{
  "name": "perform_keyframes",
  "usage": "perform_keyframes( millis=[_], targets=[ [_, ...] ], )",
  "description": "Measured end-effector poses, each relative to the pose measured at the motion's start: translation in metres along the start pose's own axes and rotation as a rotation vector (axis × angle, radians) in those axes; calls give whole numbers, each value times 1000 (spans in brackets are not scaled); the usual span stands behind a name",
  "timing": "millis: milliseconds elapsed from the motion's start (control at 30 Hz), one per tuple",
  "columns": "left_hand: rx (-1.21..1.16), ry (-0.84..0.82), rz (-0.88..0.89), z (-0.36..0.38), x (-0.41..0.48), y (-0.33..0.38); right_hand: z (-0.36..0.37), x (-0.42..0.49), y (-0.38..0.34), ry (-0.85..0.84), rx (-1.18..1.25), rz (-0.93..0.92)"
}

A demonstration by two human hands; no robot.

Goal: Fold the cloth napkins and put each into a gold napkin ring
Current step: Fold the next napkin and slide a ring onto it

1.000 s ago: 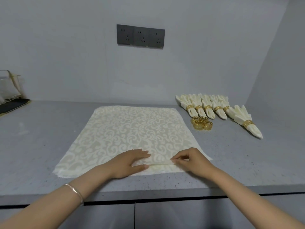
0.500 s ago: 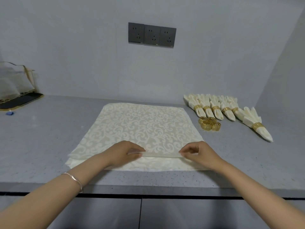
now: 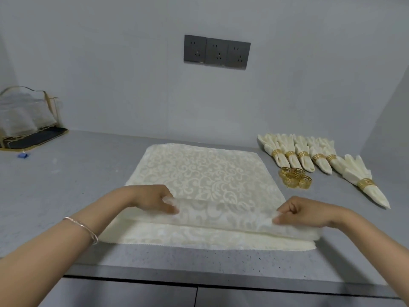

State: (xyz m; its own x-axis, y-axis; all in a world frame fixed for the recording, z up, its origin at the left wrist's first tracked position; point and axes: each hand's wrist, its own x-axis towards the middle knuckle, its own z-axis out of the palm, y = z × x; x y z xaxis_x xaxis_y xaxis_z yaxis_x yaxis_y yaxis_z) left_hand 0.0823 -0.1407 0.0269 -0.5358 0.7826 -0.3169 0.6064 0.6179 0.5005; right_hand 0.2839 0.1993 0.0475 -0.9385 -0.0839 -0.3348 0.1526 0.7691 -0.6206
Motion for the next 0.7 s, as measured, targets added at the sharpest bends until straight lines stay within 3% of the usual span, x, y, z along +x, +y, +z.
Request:
perform_keyframes(
  millis=[133,233,300,400,467,700],
  targets=[
    [-4,-419,-135,-19,0,11,-21,0,-5,-398,51,106],
    [-62,-487,-135,-37,8,14,-37,12,1,-401,61,85],
    [-69,-356,-117,-49,19,8,-48,29,6,-235,64,73],
    [4,13,-89,-69,48,-16,-63,63,14,48,-34,65],
    [-26,196,-59,-78,69,-33,-72,91,18,147,-84,28],
    [42,579,-218,-82,138,-81,-94,180,48,485,-144,101]
  ],
)
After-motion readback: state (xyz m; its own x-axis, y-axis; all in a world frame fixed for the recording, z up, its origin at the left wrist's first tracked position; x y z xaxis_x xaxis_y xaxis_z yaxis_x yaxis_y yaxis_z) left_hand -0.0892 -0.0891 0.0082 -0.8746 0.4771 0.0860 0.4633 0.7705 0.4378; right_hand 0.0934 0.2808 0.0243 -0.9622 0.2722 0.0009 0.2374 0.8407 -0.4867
